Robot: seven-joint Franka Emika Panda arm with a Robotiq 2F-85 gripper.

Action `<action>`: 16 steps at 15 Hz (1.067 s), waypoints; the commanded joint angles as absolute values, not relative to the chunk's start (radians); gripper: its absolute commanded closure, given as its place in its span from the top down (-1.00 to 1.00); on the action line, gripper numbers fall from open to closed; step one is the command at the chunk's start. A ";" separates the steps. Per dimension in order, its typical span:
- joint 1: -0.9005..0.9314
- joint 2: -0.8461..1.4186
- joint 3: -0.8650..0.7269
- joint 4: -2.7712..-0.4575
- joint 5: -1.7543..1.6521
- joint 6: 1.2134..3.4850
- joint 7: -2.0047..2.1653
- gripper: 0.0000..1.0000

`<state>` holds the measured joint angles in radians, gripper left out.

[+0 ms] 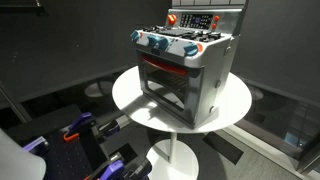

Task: Push the top button on the top half of the stove

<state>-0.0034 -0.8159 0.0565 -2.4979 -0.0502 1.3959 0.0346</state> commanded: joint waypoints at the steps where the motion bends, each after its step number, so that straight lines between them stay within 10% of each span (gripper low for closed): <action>1: 0.006 -0.815 0.050 -2.496 -0.053 1.394 0.040 1.00; 16: -0.098 -0.664 0.070 -2.384 -0.108 1.750 0.236 1.00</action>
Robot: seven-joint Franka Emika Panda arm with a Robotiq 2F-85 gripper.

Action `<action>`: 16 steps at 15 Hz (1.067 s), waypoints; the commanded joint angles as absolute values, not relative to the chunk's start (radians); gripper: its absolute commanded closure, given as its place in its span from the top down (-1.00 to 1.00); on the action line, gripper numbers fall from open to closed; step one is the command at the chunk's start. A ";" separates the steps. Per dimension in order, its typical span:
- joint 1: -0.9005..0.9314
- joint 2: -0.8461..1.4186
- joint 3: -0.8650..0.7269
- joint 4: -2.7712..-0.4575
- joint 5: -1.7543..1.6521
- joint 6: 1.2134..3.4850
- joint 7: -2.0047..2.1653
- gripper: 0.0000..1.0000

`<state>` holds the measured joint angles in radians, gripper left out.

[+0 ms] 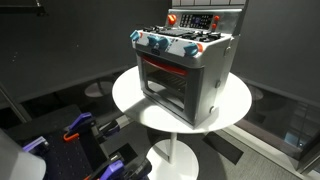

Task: Push the top button on the top half of the stove

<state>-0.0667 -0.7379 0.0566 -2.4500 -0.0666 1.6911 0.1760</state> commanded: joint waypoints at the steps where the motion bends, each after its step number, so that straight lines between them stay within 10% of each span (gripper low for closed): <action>1: -0.109 -0.643 0.072 -2.371 -0.124 1.787 0.255 1.00; 16: -0.174 -0.276 0.088 -2.156 -0.347 2.015 0.597 1.00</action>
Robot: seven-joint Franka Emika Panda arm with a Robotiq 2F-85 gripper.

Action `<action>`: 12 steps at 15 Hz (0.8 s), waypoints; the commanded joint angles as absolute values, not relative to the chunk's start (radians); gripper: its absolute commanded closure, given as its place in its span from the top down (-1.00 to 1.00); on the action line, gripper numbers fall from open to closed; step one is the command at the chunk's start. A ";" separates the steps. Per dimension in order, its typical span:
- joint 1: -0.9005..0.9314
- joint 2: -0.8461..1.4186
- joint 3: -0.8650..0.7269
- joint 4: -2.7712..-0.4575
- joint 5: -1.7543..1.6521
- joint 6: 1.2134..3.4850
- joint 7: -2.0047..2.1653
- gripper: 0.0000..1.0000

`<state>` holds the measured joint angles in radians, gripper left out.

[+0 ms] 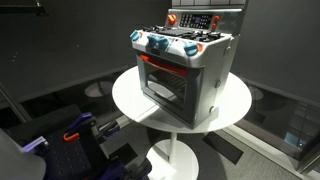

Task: Push the top button on the top half of the stove

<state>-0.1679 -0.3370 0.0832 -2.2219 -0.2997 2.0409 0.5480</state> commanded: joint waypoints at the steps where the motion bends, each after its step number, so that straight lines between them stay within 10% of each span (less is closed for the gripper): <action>1: -0.168 -0.271 0.084 -2.149 -0.355 2.002 0.601 1.00; 12: -0.150 -0.280 0.067 -2.176 -0.339 2.031 0.583 1.00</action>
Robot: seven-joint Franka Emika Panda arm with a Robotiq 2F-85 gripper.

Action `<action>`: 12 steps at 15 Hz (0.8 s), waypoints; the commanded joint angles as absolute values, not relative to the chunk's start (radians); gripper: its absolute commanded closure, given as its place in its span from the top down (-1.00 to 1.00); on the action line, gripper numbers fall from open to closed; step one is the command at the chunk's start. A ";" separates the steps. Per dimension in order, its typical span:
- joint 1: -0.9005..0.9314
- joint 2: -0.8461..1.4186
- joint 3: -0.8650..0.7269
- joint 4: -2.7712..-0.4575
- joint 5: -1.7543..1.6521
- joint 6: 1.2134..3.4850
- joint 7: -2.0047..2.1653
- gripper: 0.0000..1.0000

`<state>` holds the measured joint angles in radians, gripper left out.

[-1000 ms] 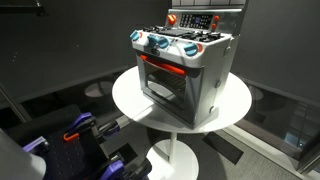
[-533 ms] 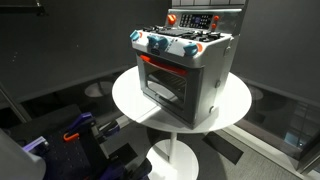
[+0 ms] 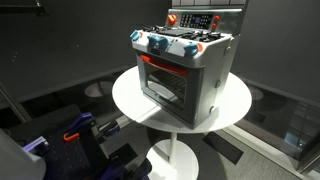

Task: Push the top button on the top half of the stove

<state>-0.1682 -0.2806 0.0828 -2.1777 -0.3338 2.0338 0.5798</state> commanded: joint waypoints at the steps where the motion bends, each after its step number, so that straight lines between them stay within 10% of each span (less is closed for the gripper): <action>1: -0.150 -0.280 0.067 -2.176 -0.339 2.031 0.583 1.00; 12: -0.149 -0.167 0.075 -2.127 -0.395 2.227 0.691 1.00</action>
